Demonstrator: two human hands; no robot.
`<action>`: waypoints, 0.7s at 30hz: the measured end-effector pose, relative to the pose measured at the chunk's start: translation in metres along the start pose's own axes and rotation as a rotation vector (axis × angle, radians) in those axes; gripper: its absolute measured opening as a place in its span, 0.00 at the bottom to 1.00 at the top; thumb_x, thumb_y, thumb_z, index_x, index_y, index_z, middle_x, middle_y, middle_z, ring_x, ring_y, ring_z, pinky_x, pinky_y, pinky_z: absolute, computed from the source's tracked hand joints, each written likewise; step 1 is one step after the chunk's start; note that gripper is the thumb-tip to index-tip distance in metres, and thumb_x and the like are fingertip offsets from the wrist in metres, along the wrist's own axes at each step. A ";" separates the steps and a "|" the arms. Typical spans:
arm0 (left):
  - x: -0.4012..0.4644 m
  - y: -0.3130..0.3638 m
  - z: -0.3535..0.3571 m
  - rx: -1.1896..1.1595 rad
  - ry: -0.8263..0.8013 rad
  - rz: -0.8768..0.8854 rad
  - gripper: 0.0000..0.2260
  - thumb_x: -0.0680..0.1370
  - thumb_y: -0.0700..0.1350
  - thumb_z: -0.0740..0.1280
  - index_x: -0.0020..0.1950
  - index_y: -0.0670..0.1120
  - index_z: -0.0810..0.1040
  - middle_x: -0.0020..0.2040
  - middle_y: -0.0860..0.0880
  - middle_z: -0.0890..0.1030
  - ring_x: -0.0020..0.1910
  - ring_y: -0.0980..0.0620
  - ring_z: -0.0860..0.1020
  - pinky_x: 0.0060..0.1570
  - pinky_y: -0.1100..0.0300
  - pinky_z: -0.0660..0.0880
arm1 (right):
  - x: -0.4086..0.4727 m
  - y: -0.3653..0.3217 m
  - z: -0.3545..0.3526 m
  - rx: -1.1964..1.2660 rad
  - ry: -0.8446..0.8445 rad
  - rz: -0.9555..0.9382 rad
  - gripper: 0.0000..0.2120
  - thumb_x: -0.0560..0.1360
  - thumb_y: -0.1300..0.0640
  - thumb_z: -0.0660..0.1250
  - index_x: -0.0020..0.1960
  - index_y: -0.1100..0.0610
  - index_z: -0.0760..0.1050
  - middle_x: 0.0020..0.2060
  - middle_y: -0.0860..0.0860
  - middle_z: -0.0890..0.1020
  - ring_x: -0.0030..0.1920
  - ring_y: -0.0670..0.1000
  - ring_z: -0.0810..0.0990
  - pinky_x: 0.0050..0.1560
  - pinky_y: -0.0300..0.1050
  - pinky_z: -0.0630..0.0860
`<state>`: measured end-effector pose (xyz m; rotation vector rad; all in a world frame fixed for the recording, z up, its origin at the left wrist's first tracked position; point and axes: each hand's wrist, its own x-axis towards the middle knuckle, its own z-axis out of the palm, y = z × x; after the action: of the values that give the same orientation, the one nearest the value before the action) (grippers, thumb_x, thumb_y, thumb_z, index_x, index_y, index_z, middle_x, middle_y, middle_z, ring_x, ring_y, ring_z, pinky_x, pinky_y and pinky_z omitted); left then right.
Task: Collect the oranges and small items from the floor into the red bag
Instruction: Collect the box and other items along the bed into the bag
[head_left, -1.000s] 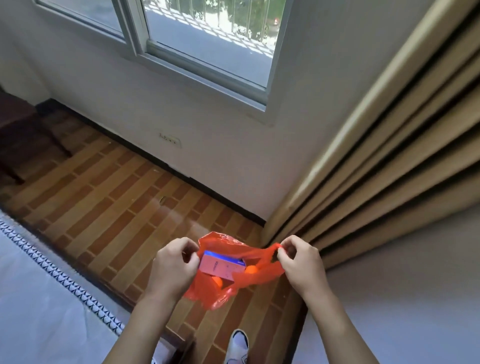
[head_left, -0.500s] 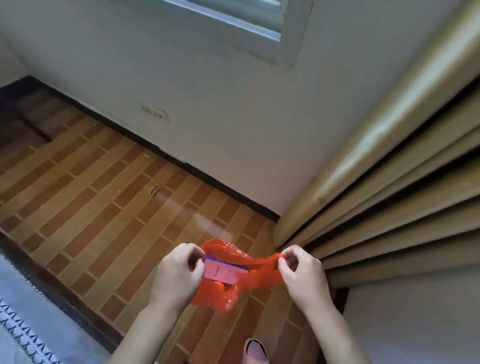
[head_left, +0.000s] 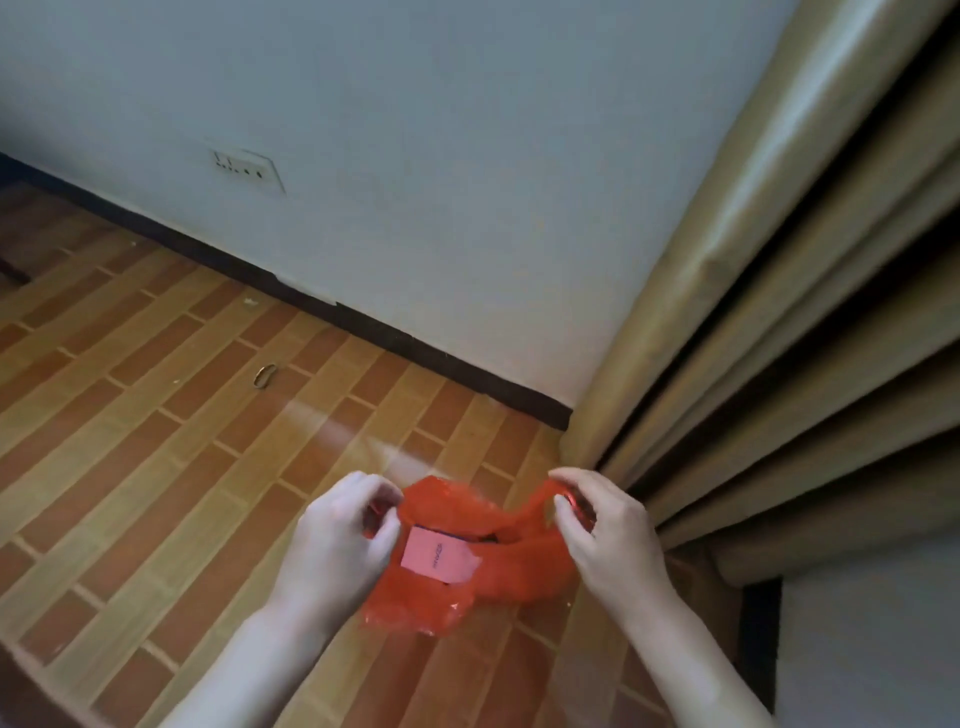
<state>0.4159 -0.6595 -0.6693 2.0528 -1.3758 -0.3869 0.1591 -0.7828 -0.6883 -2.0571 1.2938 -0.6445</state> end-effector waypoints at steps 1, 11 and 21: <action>0.000 -0.007 0.009 0.007 0.005 0.023 0.11 0.73 0.37 0.73 0.43 0.53 0.79 0.40 0.58 0.79 0.39 0.58 0.79 0.41 0.58 0.76 | 0.002 0.009 0.011 -0.021 -0.006 -0.067 0.11 0.80 0.57 0.68 0.62 0.52 0.82 0.53 0.43 0.81 0.54 0.44 0.81 0.56 0.45 0.79; -0.020 -0.105 0.039 0.253 -0.055 0.128 0.12 0.77 0.48 0.72 0.59 0.55 0.79 0.51 0.60 0.75 0.41 0.51 0.81 0.37 0.57 0.77 | 0.034 0.048 0.099 -0.405 -0.185 -0.436 0.26 0.81 0.42 0.58 0.75 0.50 0.72 0.78 0.47 0.67 0.81 0.50 0.59 0.76 0.58 0.63; -0.028 -0.177 0.031 0.294 -0.049 0.056 0.14 0.79 0.47 0.69 0.65 0.53 0.79 0.57 0.58 0.77 0.47 0.49 0.83 0.43 0.54 0.79 | 0.042 0.030 0.225 -0.640 -0.470 -0.719 0.37 0.78 0.35 0.58 0.83 0.45 0.53 0.84 0.46 0.49 0.83 0.51 0.42 0.81 0.60 0.47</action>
<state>0.5152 -0.5991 -0.8094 2.2447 -1.5950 -0.2217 0.3104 -0.7766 -0.8622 -2.9941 0.4850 0.0248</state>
